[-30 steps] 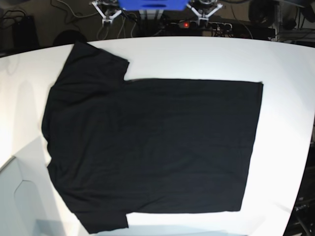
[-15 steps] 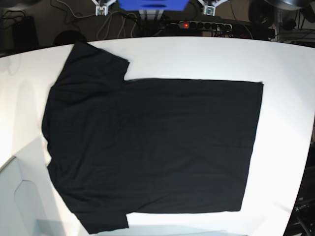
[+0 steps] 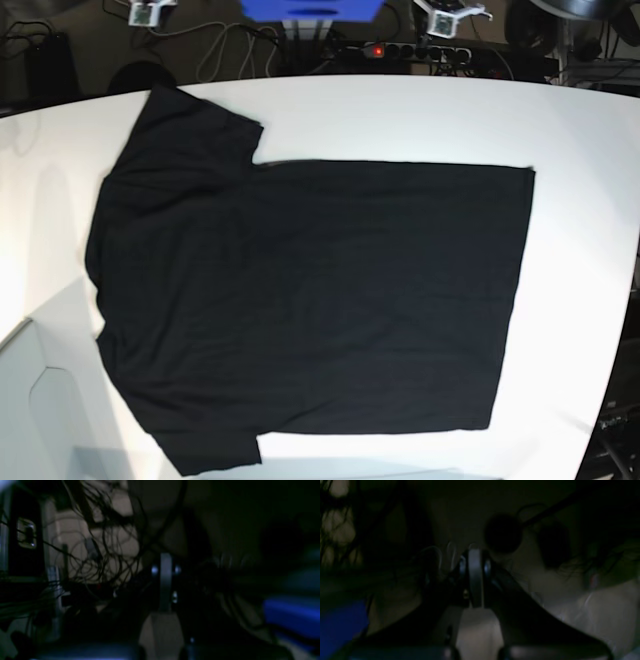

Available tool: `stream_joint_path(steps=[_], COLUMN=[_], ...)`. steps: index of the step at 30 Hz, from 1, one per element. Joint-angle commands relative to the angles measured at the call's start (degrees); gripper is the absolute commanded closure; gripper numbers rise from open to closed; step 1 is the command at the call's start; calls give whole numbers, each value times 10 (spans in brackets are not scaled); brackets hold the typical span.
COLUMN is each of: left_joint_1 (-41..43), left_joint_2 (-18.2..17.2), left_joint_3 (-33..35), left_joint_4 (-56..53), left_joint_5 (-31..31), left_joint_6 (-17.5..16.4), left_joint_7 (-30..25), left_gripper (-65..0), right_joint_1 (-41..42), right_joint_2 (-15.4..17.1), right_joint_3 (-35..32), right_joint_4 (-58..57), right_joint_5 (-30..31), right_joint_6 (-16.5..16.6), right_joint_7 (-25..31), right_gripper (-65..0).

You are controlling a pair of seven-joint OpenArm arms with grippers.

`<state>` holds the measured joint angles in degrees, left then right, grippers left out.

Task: Fold the T-shirt properly
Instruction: 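Move right gripper to the sleeve corner and left gripper to the shoulder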

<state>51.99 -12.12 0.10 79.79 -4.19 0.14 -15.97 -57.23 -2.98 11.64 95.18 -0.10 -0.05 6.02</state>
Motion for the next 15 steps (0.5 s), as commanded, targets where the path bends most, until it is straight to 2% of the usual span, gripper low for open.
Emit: stream_joint_path(steps=[1, 8, 13, 15], left_joint_1=[20, 59, 63, 63], left_joint_2=[-16, -112, -154, -163], left_joint_3=[-1, -1, -1, -8], left_joint_4=[24, 134, 198, 221], left_joint_5=[-11, -176, -244, -255], left_joint_6=[2, -1, 0, 1], left_joint_7=[-10, -10, -10, -9], left_gripper=[0, 0, 0, 0], right_joint_1=[-13, -17, 53, 102], right_joint_2=[2, 1, 5, 3], right_joint_3=[13, 55, 56, 57], right_joint_4=[30, 152, 208, 209], right_joint_5=[1, 1, 1, 1], right_joint_6=[-2, 0, 7, 41], right_joint_7=[17, 8, -75, -113], right_gripper=[0, -1, -2, -26])
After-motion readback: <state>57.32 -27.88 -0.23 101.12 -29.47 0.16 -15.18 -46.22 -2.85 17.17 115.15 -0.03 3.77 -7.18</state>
